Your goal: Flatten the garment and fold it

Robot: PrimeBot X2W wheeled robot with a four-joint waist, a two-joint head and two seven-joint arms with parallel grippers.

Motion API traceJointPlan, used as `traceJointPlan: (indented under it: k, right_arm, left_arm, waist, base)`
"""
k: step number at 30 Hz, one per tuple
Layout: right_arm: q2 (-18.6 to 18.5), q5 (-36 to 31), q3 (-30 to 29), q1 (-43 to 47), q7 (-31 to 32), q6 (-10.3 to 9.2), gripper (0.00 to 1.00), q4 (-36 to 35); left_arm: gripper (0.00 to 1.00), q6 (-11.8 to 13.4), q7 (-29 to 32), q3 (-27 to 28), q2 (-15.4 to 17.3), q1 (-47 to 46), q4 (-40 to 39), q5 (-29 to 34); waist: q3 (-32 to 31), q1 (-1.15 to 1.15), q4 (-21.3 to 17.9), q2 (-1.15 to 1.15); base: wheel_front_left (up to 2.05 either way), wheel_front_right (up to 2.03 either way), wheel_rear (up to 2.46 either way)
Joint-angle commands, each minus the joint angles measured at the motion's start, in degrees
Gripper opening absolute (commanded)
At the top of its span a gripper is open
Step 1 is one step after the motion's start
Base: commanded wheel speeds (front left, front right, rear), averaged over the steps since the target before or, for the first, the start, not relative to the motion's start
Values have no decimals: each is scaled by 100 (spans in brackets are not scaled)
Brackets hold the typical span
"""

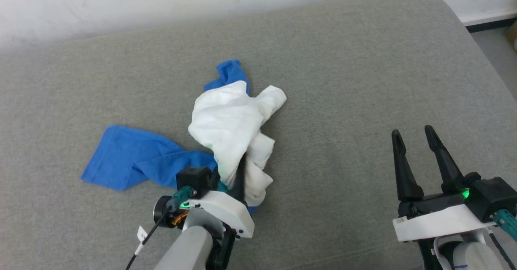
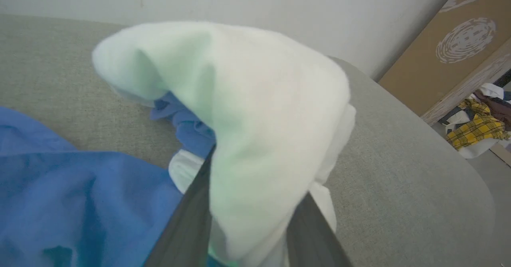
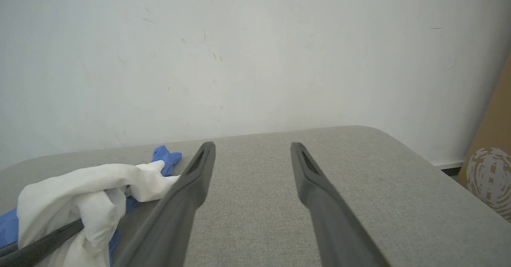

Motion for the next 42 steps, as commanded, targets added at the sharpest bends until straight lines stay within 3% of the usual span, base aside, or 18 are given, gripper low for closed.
traceJointPlan:
  k: [1, 7, 12, 25, 33, 40, 42]
  right_arm:
    - [16, -28, 1, -54, -33, -11, 100, 19]
    - [16, -119, -29, 8, 22, -11, 100, -22]
    - [16, -153, -9, 87, 107, -11, 100, -80]
    - [16, -223, -8, 352, 300, -11, 100, -217]
    - [16, -128, -19, 442, 454, -11, 100, -188]
    - [7, -34, -293, -147, 587, -11, 100, 503]
    - [-154, -94, -337, -500, 672, -11, 100, 885]
  left_arm:
    - [100, 25, -27, 49, 10, 146, -296, 129]
    - [100, -186, -27, 333, 10, 586, -1655, 417]
    - [100, -123, -27, 624, 10, 871, -2281, 820]
    - [100, 169, -27, 1734, 414, 1869, -2797, 1439]
    - [100, 117, -27, 1991, 337, 2140, -3029, 1475]
    - [100, 7, -27, 1980, 205, 1988, -3139, 1519]
    - [100, -11, -27, 1959, 164, 1884, -3194, 1540]
  waist:
    - [-80, 0, 81, 0]
    - [-297, 0, 277, 0]
    - [-424, 0, 420, 0]
    - [-683, 0, 677, 0]
    - [-749, 0, 919, 0]
    - [-498, 0, 1109, 0]
    - [-328, 0, 1201, 0]
  base:
    - [0, 0, 0]
    - [0, 0, 0]
    - [0, 0, 0]
    - [0, 0, 0]
    - [0, 0, 0]
    - [0, 0, 0]
    - [0, 0, 0]
